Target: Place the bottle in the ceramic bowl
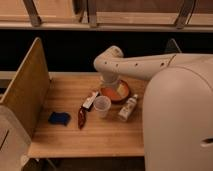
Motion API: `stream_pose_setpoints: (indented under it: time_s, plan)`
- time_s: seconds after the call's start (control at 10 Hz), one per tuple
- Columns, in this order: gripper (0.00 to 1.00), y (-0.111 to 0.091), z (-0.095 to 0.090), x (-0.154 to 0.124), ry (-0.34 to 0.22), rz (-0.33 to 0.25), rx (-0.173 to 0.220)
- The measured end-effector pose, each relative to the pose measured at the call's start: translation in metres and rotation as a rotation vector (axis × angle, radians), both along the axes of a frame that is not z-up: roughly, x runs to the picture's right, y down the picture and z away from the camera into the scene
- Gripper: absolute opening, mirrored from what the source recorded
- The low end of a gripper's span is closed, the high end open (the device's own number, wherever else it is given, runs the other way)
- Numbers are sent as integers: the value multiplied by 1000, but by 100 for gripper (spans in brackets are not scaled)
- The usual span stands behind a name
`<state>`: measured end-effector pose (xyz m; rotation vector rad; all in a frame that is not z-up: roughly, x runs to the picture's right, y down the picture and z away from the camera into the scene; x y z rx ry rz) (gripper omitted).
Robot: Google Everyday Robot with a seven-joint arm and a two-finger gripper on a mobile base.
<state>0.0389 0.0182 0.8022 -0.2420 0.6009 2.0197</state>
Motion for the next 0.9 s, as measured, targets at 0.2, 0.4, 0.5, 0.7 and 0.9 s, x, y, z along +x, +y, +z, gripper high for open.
stream_pose_setpoints:
  time_s: [0.2,0.4,0.5,0.7,0.9]
  plan:
    - [80,0,0,0,1,-1,-1]
    - [80,0,0,-1,0,-1,-1]
    - [80,0,0,0,1,-1,-1]
    - [80,2,4,0,0,19,-12]
    - [80,7,8,7,10,40,-29]
